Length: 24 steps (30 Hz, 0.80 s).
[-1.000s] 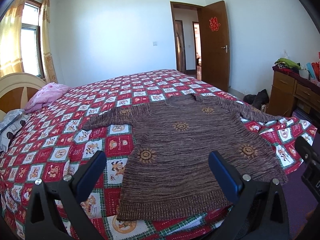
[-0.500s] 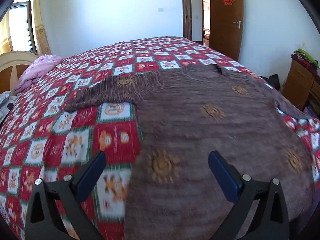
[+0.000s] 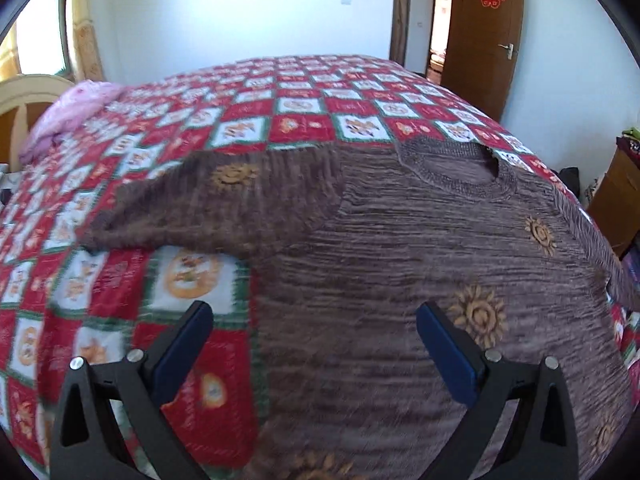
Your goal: Fold small clothes
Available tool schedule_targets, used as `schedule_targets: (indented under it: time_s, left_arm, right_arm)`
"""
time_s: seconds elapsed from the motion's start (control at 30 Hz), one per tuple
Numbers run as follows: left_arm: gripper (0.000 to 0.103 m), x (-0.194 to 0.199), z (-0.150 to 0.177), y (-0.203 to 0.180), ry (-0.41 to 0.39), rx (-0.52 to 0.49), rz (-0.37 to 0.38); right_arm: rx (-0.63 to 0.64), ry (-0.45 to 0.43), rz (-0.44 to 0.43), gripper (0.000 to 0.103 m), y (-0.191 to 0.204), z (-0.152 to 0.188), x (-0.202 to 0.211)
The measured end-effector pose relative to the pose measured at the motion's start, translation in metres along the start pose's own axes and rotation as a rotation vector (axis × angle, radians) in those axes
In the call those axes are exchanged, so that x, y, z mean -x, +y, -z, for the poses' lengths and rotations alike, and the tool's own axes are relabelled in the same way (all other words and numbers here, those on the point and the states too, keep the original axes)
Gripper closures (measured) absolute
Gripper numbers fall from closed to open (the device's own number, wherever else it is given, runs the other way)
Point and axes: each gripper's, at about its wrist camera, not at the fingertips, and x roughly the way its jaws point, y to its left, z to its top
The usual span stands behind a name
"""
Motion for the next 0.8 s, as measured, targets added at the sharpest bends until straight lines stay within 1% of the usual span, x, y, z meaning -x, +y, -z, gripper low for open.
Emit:
schedule_targets:
  time_s: [0.07, 0.13, 0.17, 0.23, 0.3, 0.33, 0.4, 0.43, 0.53, 0.6, 0.7, 0.8]
  left_arm:
    - [0.0, -0.009, -0.004, -0.007, 0.007, -0.032, 0.003]
    - [0.0, -0.019, -0.008, -0.013, -0.005, -0.073, -0.023]
    - [0.0, -0.023, -0.009, -0.015, -0.008, -0.082, -0.033]
    - [0.0, -0.033, -0.009, -0.016, 0.002, -0.089, -0.036]
    - [0.0, -0.046, -0.005, -0.015, 0.036, -0.087, -0.03]
    - [0.0, -0.05, -0.003, -0.015, 0.049, -0.086, -0.026]
    - [0.0, -0.047, -0.003, -0.012, 0.033, -0.069, -0.003]
    - [0.0, -0.046, -0.002, -0.009, 0.028, -0.056, 0.006]
    - [0.0, -0.049, -0.001, -0.006, 0.041, -0.027, 0.028]
    - [0.0, -0.05, 0.0, -0.005, 0.041, -0.008, 0.038]
    - [0.0, -0.05, 0.001, -0.005, 0.034, -0.009, 0.039]
    - [0.0, -0.05, 0.001, -0.005, 0.029, -0.007, 0.042]
  right_arm:
    - [-0.012, 0.011, 0.016, 0.05, 0.001, -0.007, -0.017]
    - [-0.016, 0.032, 0.014, 0.05, 0.004, -0.008, -0.031]
    - [0.0, 0.015, 0.024, 0.05, 0.007, -0.009, -0.031]
    - [0.055, 0.015, 0.073, 0.051, 0.016, -0.014, -0.037]
    - [0.098, 0.019, 0.123, 0.068, 0.021, -0.017, -0.042]
    - [0.119, 0.009, 0.148, 0.073, 0.022, -0.017, -0.042]
    - [0.14, -0.008, 0.174, 0.094, 0.02, -0.018, -0.042]
    - [0.141, -0.013, 0.18, 0.096, 0.018, -0.018, -0.042]
    - [0.159, -0.019, 0.19, 0.097, 0.022, -0.019, -0.037]
    - [0.196, -0.055, 0.167, 0.097, 0.039, -0.02, -0.023]
    - [0.261, -0.109, 0.114, 0.097, 0.076, -0.02, -0.003]
    - [0.374, -0.13, 0.035, 0.097, 0.134, -0.01, 0.013]
